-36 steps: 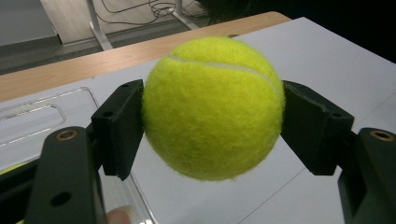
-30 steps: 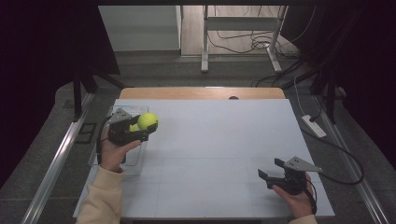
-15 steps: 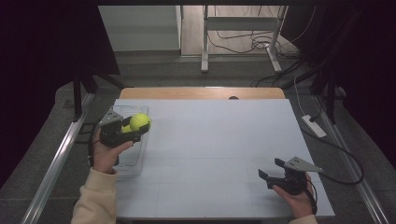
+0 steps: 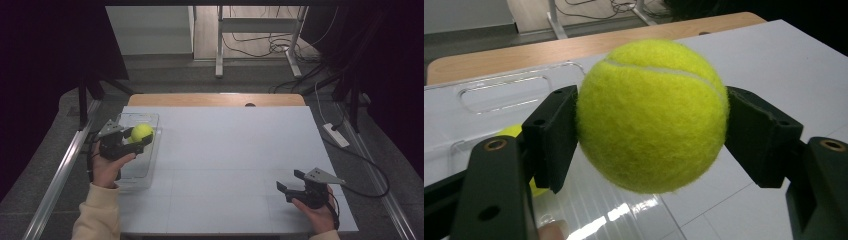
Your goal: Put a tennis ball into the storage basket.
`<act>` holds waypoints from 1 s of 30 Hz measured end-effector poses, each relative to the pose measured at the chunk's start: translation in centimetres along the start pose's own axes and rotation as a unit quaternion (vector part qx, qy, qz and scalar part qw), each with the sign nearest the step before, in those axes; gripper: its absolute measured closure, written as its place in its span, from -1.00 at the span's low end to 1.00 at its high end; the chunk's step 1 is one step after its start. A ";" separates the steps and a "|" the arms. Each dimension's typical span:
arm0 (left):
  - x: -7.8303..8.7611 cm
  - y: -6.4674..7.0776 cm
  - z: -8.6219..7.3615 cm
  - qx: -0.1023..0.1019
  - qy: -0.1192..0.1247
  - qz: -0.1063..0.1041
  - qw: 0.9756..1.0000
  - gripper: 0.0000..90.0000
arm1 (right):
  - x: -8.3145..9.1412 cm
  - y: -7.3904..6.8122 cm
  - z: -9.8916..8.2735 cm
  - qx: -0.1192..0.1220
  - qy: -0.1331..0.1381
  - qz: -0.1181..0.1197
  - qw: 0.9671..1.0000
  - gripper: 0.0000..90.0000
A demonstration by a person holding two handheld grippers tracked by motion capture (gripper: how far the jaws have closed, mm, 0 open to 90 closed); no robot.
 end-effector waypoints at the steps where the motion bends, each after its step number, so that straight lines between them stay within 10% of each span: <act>1: 0.1 -0.2 0.0 0.001 0.001 0.002 1.000 -0.38 | 0.0 0.0 0.0 0.000 0.000 0.000 1.000 -0.64; 30: 1.4 -3.9 -0.3 0.025 0.002 0.051 0.998 -0.39 | 0.0 0.0 -0.1 0.004 -0.003 0.000 1.000 -0.65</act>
Point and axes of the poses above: each handheld gripper's, and its own axes: x roughly backward along the jaws, z roughly out of its top, y roughly to its right, the point moved 10 cm from there along -x, roughly forward along the jaws, and after that the axes turned 10 degrees about x, right-handed, at the moved point
